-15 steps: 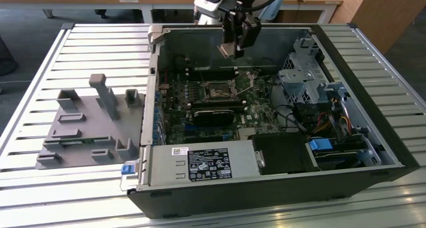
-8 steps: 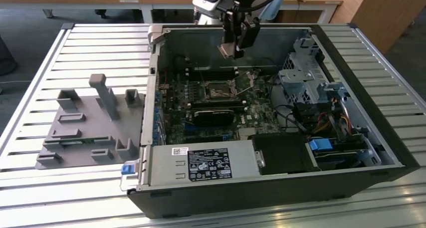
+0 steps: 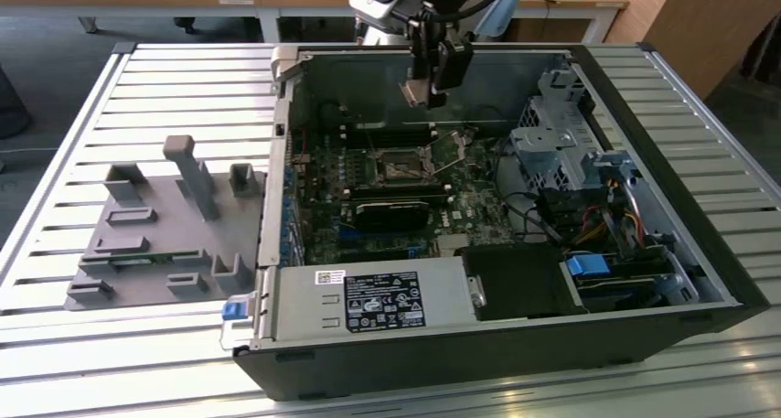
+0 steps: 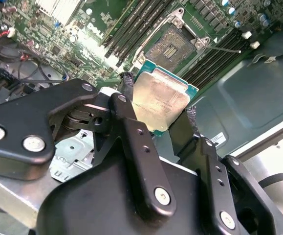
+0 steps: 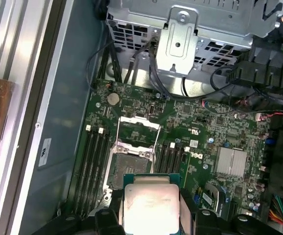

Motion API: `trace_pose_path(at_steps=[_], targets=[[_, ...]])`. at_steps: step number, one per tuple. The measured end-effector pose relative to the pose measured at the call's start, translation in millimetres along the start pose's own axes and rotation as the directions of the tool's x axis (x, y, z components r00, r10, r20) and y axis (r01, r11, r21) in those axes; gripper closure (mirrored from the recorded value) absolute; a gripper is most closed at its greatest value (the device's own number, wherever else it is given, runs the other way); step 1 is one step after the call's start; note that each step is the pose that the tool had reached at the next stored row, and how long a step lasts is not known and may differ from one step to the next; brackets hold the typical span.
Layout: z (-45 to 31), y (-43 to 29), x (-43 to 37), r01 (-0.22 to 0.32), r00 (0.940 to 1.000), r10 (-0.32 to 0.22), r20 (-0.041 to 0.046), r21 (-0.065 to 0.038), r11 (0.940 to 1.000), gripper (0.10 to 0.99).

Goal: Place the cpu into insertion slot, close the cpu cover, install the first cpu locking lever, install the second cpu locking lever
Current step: 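Place the cpu into insertion slot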

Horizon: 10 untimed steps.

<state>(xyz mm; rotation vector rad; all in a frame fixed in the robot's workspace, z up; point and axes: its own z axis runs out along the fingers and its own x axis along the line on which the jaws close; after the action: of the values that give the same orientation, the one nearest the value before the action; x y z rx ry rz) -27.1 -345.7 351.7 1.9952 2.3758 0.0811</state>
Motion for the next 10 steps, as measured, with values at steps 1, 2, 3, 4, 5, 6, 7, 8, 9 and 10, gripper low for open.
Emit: trace_pose_path(at_steps=[1,2,3,4,5,6,7,8,9,10], targets=[[0.2,0.0,0.0,-0.013,0.9999,0.013,0.0008,0.0,0.9999,0.545],[0.4,0.0,0.0,-0.026,0.9997,0.026,0.0017,0.0,0.9997,0.545],[0.6,0.0,0.1,-0.038,0.9993,0.038,0.0024,0.0,0.9993,0.545],[0.8,0.0,0.2,-0.048,0.9989,0.048,0.0031,0.0,0.9989,0.545],[1.0,0.0,0.4,-0.054,0.9985,0.054,0.0036,0.0,0.9985,0.545],[1.3,0.0,0.5,-0.057,0.9984,0.057,0.0037,0.0,0.9984,0.545],[1.6,0.0,0.7,-0.059,0.9983,0.059,0.0039,0.0,0.9983,0.545],[2.1,0.0,0.8,-0.06,0.9982,0.06,0.0039,0.0,0.9982,0.545],[2.8,0.0,0.9,-0.061,0.9981,0.061,0.0038,0.001,0.9982,0.545],[3.7,-0.1,1.0,-0.061,0.9981,0.061,0.0038,0.001,0.9981,0.545]])
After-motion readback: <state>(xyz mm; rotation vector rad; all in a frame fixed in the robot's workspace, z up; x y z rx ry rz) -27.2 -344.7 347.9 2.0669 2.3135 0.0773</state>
